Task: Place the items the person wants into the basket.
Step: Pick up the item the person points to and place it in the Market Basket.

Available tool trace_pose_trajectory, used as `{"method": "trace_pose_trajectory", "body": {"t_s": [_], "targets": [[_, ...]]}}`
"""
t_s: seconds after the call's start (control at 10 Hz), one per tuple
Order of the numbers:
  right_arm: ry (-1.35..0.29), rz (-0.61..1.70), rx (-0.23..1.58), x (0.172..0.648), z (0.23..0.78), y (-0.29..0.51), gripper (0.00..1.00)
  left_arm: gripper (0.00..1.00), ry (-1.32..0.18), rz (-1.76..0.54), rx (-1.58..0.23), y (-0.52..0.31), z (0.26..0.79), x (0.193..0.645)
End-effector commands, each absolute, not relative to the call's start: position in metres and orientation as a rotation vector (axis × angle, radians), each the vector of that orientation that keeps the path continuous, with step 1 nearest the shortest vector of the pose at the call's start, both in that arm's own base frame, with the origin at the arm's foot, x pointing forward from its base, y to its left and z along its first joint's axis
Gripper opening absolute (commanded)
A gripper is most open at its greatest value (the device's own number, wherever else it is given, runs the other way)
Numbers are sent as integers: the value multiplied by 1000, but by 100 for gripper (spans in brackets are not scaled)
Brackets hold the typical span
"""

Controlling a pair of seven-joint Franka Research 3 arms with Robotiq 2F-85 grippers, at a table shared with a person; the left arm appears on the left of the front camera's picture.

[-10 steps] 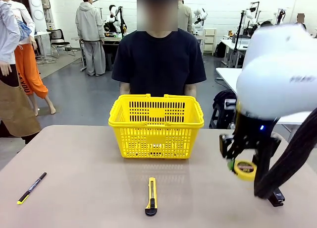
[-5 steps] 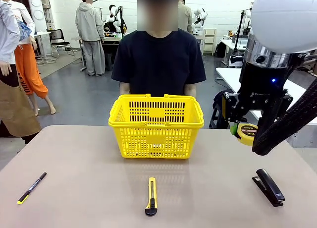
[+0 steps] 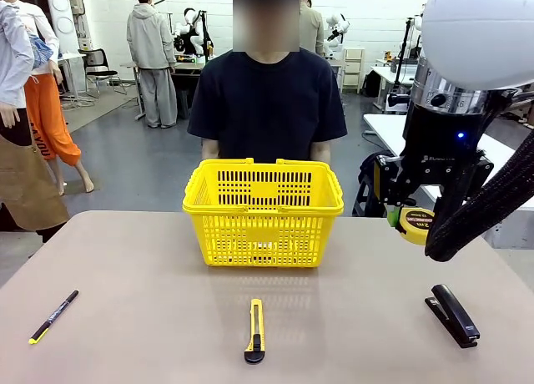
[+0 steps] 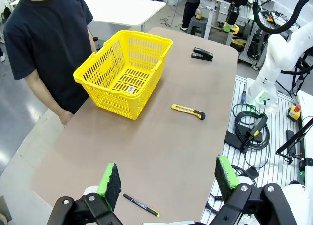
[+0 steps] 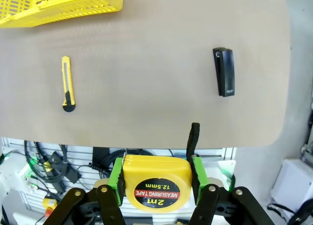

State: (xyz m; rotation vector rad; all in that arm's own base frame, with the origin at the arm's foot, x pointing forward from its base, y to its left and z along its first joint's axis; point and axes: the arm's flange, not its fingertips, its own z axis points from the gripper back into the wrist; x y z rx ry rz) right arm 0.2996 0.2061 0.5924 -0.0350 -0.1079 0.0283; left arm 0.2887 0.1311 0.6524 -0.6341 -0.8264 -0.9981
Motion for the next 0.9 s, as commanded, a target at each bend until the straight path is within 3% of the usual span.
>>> {"method": "trace_pose_trajectory", "body": {"t_s": [0.0,0.2,0.3,0.5,0.8], "targets": [[-108,32,-34,299,593,205,9,100,-849,-1017,-642,132,652,288],[-108,32,-34,299,593,205,9,100,-849,-1017,-642,132,652,288],[-108,28,-35,300,593,206,64,100,-849,-1017,-642,132,652,288],[-112,112,-80,356,628,250,64,100,-849,-1017,-642,132,652,288],[-230,206,-10,451,648,330,64,100,-849,-1017,-642,132,652,288]]}}
